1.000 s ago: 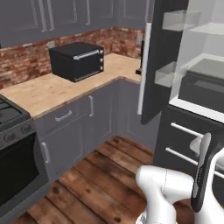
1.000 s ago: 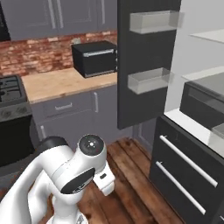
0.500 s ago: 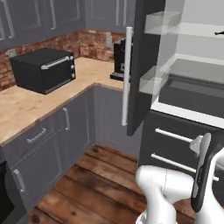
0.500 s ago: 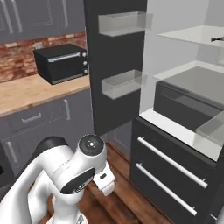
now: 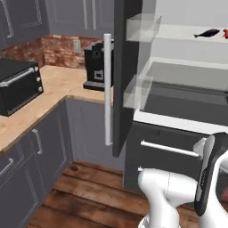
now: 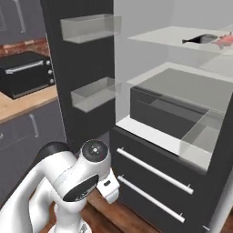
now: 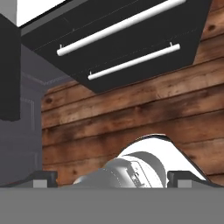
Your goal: Gather the carrot and eggplant from the fridge and place them on a tray on the dining counter. Then gather the fishs from the fridge and place them on the other tray.
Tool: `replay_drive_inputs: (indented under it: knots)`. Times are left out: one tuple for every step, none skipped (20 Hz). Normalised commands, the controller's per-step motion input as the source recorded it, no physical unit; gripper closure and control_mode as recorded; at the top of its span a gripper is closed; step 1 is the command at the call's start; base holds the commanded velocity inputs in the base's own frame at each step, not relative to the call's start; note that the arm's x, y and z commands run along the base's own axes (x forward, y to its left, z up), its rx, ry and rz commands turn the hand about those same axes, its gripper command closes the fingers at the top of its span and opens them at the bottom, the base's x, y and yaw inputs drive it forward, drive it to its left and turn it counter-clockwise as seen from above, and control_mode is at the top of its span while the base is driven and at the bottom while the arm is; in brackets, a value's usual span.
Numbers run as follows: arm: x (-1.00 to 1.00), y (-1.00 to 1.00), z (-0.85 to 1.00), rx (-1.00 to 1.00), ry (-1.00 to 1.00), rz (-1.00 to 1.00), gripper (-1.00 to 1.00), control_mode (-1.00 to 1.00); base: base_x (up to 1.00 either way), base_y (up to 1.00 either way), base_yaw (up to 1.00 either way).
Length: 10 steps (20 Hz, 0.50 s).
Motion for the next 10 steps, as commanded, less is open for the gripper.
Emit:
replay_drive_inputs:
  knots:
    - [0.0, 0.0, 0.0, 0.0, 0.0, 0.0, -1.0, 1.0, 0.62, 0.0, -0.35]
    - [0.0, 0.0, 0.0, 0.0, 0.0, 0.0, -1.0, 1.0, 0.62, 0.0, -0.35]
    - [0.0, 0.0, 0.0, 0.0, 0.0, 0.0, -1.0, 1.0, 0.61, 0.0, -0.35]
    - [0.0, 0.0, 0.0, 0.0, 0.0, 0.0, -1.0, 1.0, 0.61, 0.0, -0.35]
    - [0.0, 0.0, 0.0, 0.0, 0.0, 0.0, -1.0, 1.0, 0.61, 0.0, -0.36]
    - [0.0, 0.0, 0.0, 0.0, 0.0, 0.0, -1.0, 1.0, 0.61, 0.0, -0.34]
    - [0.0, 0.0, 0.0, 0.0, 0.0, 0.0, -1.0, 1.0, 0.62, 0.0, -0.34]
    - [0.0, 0.0, 0.0, 0.0, 0.0, 0.0, -1.0, 1.0, 0.62, 0.0, -0.33]
    - [0.0, 0.0, 0.0, 0.0, 0.0, 0.0, -1.0, 1.0, 0.62, 0.0, -0.31]
    - [0.0, 0.0, 0.0, 0.0, 0.0, 0.0, -1.0, 1.0, 0.61, 0.0, -0.3]
